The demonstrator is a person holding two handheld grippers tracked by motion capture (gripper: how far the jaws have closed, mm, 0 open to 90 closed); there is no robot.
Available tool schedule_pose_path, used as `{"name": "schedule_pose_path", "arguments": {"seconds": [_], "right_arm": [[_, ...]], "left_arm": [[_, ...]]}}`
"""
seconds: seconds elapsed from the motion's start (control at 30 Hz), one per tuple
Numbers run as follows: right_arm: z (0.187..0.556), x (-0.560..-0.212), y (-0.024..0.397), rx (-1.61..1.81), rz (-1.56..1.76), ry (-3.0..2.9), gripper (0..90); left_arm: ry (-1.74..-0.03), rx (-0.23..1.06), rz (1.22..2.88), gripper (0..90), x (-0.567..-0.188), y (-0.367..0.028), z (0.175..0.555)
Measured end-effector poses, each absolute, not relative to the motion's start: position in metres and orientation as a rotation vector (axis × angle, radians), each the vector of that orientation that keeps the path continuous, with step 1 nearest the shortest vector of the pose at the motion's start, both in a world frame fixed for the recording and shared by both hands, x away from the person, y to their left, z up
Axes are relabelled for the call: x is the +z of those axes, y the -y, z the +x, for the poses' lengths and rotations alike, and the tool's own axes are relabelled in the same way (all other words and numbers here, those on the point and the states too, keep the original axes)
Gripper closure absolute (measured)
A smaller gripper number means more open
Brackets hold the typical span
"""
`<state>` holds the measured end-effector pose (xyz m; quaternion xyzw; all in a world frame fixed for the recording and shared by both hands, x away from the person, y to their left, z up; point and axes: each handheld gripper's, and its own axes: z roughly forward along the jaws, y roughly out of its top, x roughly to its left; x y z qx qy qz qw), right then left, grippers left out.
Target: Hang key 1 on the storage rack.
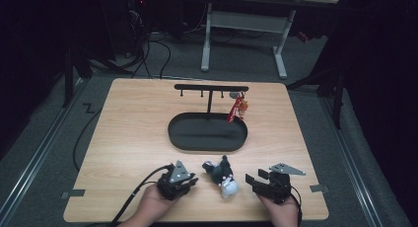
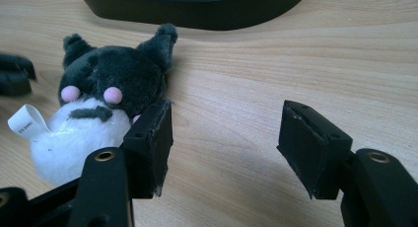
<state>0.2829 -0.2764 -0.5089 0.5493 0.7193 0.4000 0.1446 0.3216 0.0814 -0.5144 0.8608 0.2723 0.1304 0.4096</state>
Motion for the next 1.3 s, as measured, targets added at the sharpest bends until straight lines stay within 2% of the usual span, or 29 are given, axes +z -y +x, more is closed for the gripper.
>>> {"name": "schedule_pose_path", "arguments": {"seconds": [0.3, 0.5, 0.9, 1.07, 1.3], "right_arm": [[0.284, -0.512, 0.272, 1.099, 1.599, -2.083, 40.8], [0.285, -0.514, 0.271, 1.033, 1.592, -2.063, 40.3], [0.285, -0.513, 0.252, 0.849, 1.581, -2.117, 41.3], [0.283, -0.515, 0.246, 0.769, 1.572, -2.17, 39.8], [0.291, -0.496, 0.243, 0.691, 1.601, -2.245, 37.7]], "left_arm": [[-0.857, 0.549, 2.129, 67.7, -0.51, -0.186, 0.342], [-0.983, 0.521, 2.031, 54.0, -0.515, -0.229, 0.353], [-0.994, 0.556, 2.044, 40.0, -0.525, -0.233, 0.36], [-1.006, 0.55, 2.027, 38.3, -0.524, -0.235, 0.36], [-0.998, 0.541, 2.037, 37.7, -0.525, -0.233, 0.361]]}}
